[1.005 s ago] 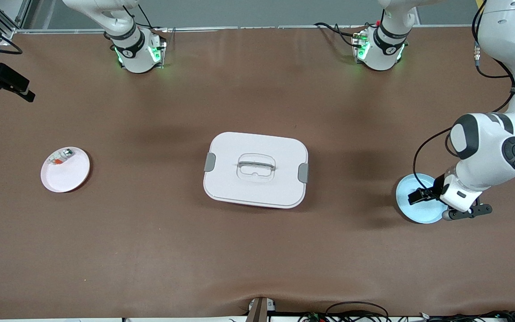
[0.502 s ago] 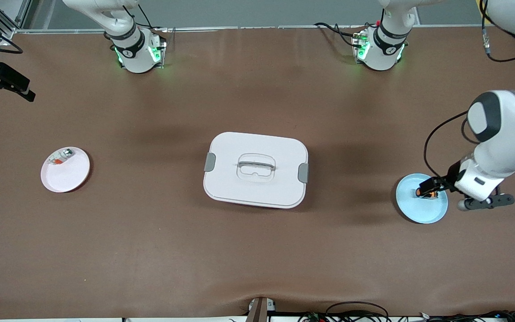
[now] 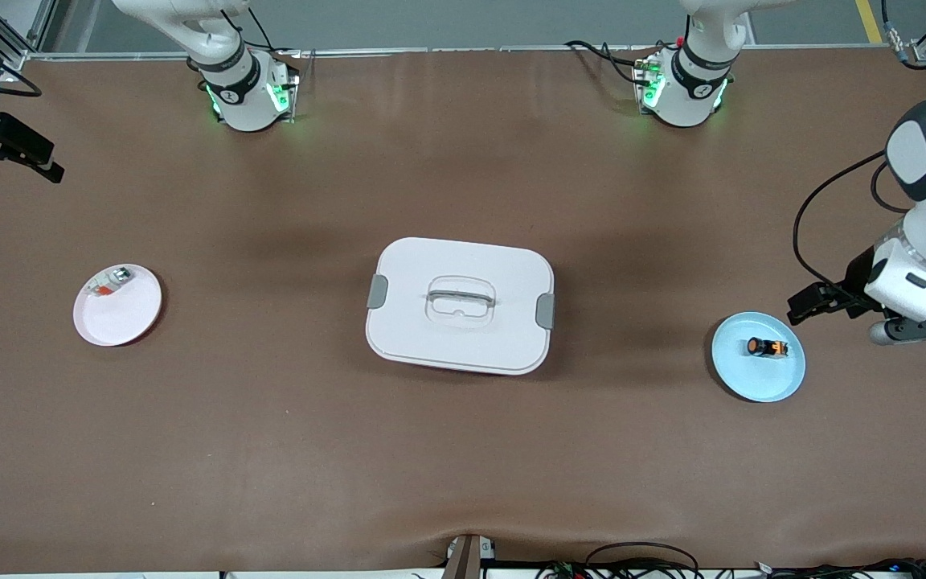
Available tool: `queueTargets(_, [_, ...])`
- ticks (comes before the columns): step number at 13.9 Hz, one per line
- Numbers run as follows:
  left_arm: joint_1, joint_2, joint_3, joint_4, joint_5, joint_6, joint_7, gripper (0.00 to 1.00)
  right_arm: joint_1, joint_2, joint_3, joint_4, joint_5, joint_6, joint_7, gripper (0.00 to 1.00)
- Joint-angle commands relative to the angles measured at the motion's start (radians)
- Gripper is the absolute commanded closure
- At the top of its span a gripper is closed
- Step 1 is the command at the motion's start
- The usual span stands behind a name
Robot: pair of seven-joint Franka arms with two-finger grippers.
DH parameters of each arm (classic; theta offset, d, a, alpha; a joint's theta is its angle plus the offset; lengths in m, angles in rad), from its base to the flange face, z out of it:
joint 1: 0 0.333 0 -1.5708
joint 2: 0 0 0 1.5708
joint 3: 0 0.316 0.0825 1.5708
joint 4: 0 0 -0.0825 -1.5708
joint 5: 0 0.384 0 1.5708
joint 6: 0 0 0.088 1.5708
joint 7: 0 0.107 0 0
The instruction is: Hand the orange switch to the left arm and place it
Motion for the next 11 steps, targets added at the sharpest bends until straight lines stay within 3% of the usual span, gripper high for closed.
queueTargets(1, [-0.001, -0.078, 0.002, -0.014, -0.005, -0.046, 0.025, 0.0, 0.007, -0.025, -0.005, -0.02, 0.006, 0.005, -0.011, 0.0])
queueTargets(7, [0.0, -0.16, 0.005, 0.014, -0.007, -0.132, 0.033, 0.0, 0.007, -0.025, -0.005, -0.021, 0.004, 0.004, -0.011, 0.0])
queueTargets(11, [-0.062, -0.177, 0.034, 0.098, -0.008, -0.245, 0.031, 0.0, 0.006, -0.025, -0.005, -0.021, 0.004, 0.004, -0.011, 0.0])
